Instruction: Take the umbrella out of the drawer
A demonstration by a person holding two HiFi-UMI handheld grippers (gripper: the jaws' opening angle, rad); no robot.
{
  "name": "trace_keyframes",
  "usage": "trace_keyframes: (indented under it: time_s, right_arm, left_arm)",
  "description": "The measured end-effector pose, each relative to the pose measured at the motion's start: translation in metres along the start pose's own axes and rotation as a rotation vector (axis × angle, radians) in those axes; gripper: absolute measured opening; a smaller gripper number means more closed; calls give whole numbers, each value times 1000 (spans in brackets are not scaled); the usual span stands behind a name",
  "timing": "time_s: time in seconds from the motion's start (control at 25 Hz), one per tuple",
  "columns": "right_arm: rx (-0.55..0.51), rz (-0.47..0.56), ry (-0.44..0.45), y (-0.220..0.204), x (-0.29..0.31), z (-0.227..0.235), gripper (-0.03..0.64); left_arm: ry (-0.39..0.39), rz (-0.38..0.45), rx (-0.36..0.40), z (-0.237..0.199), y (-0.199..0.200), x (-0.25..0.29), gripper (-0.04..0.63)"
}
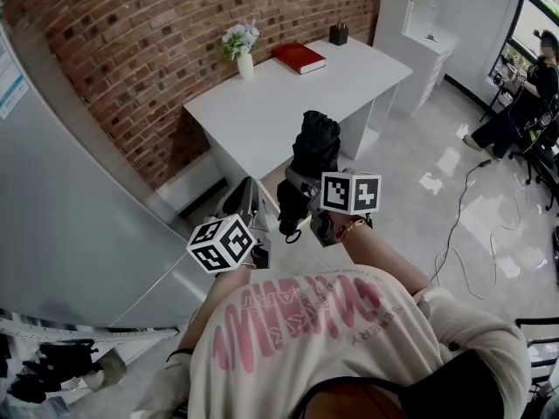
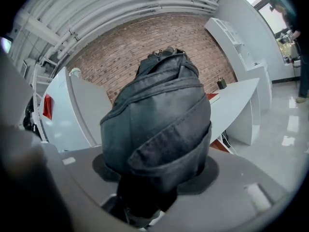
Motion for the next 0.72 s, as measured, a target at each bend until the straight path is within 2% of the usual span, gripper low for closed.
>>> trace_keyframes:
  time_s: [0.72]
  right_arm:
    - [8, -57, -61, -5, -16, 43, 278]
  left_arm:
    - [11, -72, -23, 16, -31, 18, 3]
Point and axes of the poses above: the fingertips, and each gripper's own axes: x forward along the fingers, z to its right, y out of its top, the point moved 4 cm from there along -x, backward along the fingers, and after that the axes turned 11 degrees about x, right-handed, at the moved point
